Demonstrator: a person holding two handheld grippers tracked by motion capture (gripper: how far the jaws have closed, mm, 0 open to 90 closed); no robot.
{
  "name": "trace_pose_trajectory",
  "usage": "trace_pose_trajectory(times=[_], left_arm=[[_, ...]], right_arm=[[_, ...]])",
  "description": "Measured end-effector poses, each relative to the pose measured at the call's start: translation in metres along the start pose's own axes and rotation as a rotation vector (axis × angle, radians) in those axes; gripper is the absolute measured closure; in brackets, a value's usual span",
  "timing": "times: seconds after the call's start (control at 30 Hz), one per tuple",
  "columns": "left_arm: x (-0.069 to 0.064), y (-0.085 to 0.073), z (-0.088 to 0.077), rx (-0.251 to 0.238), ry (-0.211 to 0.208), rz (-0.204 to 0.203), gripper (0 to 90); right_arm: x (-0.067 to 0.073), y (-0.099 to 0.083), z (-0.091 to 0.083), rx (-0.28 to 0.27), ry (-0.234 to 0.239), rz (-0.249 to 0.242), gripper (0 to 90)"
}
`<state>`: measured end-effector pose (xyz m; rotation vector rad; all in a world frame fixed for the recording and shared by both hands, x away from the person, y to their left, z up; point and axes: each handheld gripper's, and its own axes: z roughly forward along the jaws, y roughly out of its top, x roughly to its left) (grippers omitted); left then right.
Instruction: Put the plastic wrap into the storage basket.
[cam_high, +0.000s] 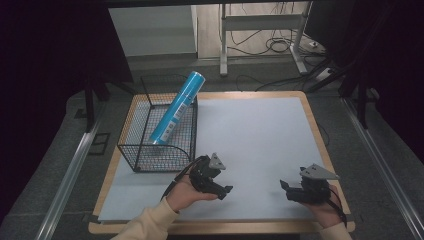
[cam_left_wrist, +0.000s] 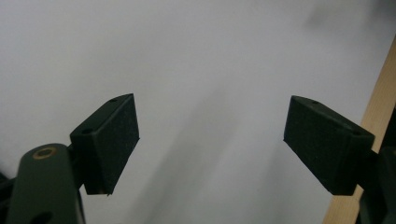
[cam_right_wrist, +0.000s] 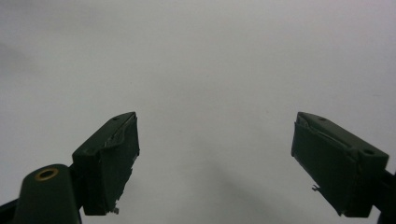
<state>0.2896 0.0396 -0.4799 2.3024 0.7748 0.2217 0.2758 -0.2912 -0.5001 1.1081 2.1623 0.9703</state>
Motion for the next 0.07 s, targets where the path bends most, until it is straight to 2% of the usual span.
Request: trace_pose_trajectory(times=[0.07], left_arm=[[-0.0008,0.0006,0.0008,0.003,-0.004,0.004,18.3]], right_arm=[[-0.0002,-0.0002,-0.001,-0.002,-0.001,0.0,15.5]])
